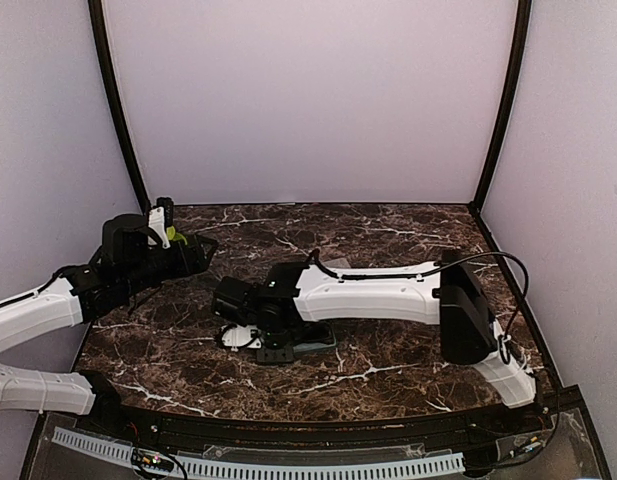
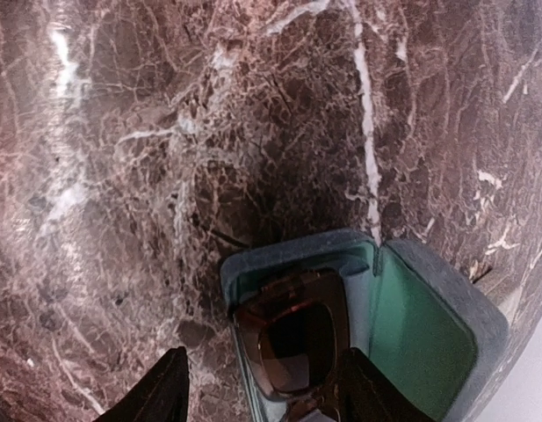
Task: Organize the sunglasses
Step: Place the sunglasses in the sunglasses case.
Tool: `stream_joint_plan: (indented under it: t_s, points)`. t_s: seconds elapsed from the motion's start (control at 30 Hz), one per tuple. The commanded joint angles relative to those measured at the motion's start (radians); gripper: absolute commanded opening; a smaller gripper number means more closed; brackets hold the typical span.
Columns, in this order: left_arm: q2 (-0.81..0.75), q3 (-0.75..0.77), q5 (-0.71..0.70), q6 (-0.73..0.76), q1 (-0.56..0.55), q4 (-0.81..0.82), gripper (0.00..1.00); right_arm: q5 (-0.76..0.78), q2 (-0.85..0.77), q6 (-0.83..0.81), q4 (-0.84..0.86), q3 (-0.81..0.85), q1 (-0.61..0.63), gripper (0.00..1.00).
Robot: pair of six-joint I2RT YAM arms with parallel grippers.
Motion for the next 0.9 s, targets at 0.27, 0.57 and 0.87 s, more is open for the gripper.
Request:
stream_joint_plan:
  t_s: [0.27, 0.57, 0.87]
  points:
    - [0.01, -0.1, 0.085, 0.024, -0.036, 0.076, 0.88, -0.133, -0.511, 0.179, 0.379, -0.519, -0.097, 0.67]
    - [-0.012, -0.247, -0.038, 0.035, -0.273, 0.102, 0.97, -0.254, -0.77, 0.379, 0.564, -0.874, -0.249, 0.75]
    - [0.16, -0.324, -0.109, 0.087, -0.456, 0.245, 0.99, -0.316, -0.844, 0.499, 0.687, -1.101, -0.331, 0.79]
